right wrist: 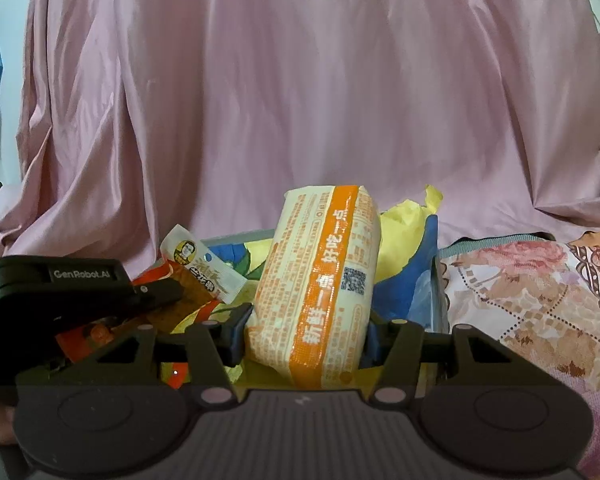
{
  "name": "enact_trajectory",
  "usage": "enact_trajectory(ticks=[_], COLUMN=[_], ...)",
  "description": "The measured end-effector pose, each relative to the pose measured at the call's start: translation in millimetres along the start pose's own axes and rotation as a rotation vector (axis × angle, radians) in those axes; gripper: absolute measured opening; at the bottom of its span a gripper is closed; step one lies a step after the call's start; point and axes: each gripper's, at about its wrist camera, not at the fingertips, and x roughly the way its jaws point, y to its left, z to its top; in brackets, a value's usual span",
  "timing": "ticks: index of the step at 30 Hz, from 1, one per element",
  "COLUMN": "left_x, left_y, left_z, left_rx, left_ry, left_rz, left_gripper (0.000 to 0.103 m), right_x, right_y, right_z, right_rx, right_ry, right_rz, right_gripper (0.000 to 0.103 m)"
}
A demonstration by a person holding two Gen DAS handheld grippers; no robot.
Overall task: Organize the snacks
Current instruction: 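Carry orange strip to grey tray with left gripper while right carries bread bag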
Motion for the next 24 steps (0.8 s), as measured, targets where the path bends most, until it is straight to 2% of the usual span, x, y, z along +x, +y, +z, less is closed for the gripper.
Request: enact_trajectory(ticks=[4,10,14,16,20,24], left_x=[1,-3,-13,-20,-40,-63], left_y=[1,4,-2,-4,-5,-1], left_z=[-1,-3,-2,0,5,10], left_rx=[0.008,0.037,0.095,0.115,0.152,0.192], left_ry=[0.003,0.004,-0.023,-0.044,-0.077,-0.127], left_rz=[0.016,0.042,0.052,0.055,0.059,0.079], left_gripper=[0.016,0.034,0.070,0.079,0.098,0.102], right_x=[1,0,-3,-4,-13,-24], right_y=[1,3,2,3,6,13], right_z=[0,0,1,1,1,0], right_rx=[-0.002,-0.018,-0.011,-0.015,-0.034,-0.062], right_ry=[0.007,0.006,-0.010,-0.022,-0.068,-0.129], right_rz=[-0.005,-0.006,-0.007,-0.017,-0.031,-0.037], right_gripper=[0.059,0.061,0.064,0.074,0.086,0.100])
